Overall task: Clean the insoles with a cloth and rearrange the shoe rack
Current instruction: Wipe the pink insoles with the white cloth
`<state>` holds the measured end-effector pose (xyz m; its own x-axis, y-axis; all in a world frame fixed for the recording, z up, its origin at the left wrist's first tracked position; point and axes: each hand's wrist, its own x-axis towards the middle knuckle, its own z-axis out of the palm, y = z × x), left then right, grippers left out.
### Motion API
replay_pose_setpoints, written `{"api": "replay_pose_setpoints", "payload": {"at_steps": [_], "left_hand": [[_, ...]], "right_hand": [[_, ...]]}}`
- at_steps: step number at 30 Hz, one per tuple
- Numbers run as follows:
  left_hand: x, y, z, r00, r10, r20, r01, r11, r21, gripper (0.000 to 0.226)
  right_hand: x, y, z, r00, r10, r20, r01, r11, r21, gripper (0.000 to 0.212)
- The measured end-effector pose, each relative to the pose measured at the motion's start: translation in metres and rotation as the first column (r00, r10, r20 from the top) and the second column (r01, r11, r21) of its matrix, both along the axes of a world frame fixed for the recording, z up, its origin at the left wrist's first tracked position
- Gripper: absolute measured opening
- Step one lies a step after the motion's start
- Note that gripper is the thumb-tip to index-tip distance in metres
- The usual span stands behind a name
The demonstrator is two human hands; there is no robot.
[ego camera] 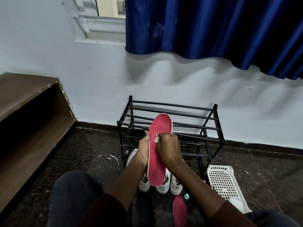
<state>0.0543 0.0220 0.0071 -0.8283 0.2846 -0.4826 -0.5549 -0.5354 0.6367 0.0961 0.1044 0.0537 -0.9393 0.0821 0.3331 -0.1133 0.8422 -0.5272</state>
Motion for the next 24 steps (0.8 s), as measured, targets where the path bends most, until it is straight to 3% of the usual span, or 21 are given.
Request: {"api": "replay_pose_setpoints", "payload": {"at_steps": [3, 6, 15, 17, 20, 24], "left_hand": [[-0.002, -0.001, -0.002, 1.000, 0.003, -0.021, -0.003, 1.000, 0.018, 0.077], [0.000, -0.004, 0.004, 1.000, 0.028, 0.007, -0.028, 0.997, 0.076, 0.066], [0.000, -0.002, 0.004, 1.000, 0.015, 0.003, -0.015, 0.986, 0.164, 0.076], [-0.001, 0.000, 0.003, 1.000, -0.009, 0.011, 0.007, 0.983, 0.183, 0.082], [0.001, 0.002, 0.002, 0.999, 0.010, 0.054, -0.021, 0.975, 0.222, 0.073], [0.004, 0.004, 0.002, 0.996, -0.075, 0.039, 0.067, 0.984, 0.165, 0.097]], "right_hand": [[-0.012, -0.006, 0.010, 0.995, 0.041, -0.096, -0.032, 0.995, 0.090, 0.023], [-0.018, -0.010, 0.015, 0.989, 0.075, -0.129, -0.055, 0.987, 0.150, 0.019], [0.009, -0.009, -0.005, 0.986, 0.146, 0.084, -0.142, 0.988, -0.052, 0.027], [0.021, -0.008, -0.007, 0.984, 0.151, 0.094, -0.145, 0.987, -0.069, 0.031], [0.029, -0.006, -0.010, 0.982, 0.168, 0.082, -0.162, 0.984, -0.077, 0.030], [0.020, -0.004, -0.013, 0.987, 0.152, 0.049, -0.151, 0.988, -0.011, 0.021]]}}
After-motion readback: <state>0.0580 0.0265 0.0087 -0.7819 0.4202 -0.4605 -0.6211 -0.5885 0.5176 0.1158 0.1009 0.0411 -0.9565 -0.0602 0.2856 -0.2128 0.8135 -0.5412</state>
